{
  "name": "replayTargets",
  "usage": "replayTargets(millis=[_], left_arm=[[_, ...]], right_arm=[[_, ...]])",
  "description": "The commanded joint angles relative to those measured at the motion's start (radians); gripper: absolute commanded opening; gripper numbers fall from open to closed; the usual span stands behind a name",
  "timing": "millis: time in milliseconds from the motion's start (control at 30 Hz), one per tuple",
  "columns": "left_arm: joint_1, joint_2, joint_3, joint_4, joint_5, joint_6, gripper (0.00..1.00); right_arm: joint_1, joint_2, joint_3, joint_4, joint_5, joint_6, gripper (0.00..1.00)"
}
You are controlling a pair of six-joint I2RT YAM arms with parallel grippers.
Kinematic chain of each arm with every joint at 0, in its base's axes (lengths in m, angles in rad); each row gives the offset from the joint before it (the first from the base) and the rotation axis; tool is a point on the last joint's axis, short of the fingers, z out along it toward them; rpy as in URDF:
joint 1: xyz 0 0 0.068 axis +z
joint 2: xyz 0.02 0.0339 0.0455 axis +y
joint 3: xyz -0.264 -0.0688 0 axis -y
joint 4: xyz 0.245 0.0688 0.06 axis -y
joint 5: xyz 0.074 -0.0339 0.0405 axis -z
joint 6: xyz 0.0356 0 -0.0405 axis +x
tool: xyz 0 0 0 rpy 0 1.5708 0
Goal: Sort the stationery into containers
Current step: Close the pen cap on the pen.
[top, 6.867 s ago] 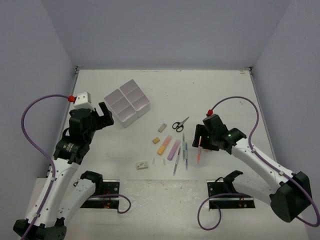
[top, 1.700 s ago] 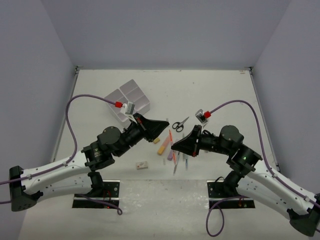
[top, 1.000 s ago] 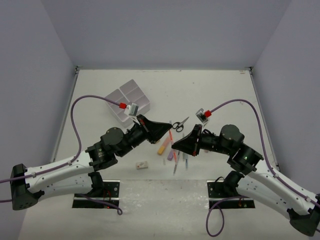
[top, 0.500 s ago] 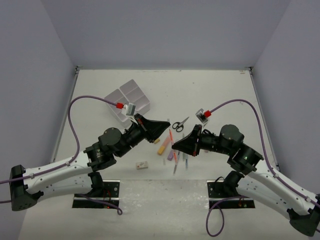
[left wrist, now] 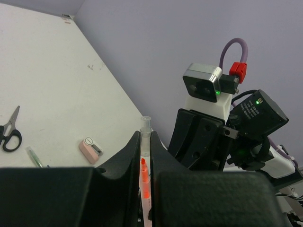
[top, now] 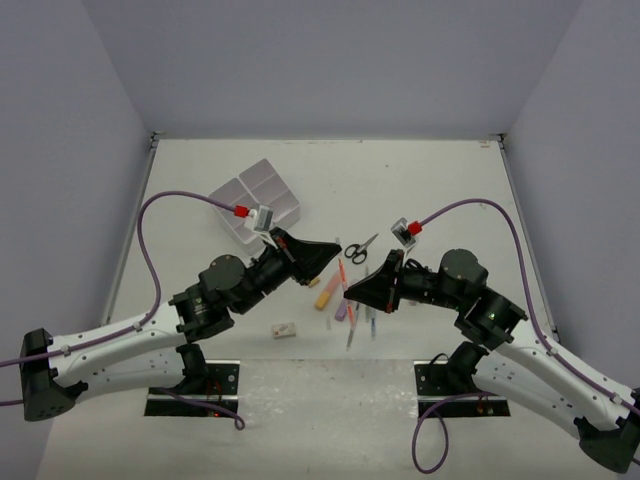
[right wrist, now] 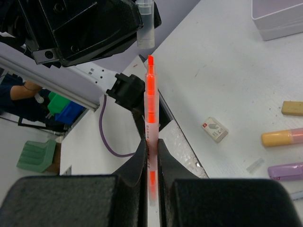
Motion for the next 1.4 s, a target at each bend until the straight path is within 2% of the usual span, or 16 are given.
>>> replayTargets(millis=[0, 900, 1367], left_arm=[[0.003, 0.007, 0.009, 0.053, -0.012, 0.013, 0.00], [0.003, 0.005, -0.066, 0.102, 0.033, -0.056, 0.00], [0.003, 0.025, -0.051, 0.098, 0.053, -0.051, 0.00]], right_arm=[[0.006, -0.013, 0.047, 0.019, -0.001, -0.007, 0.00], [0.005, -0.004, 0.081, 0.005, 0.103, 0.009, 0.00], [0.005, 0.053, 0.168, 0.012, 0.122, -0.023, 0.00]])
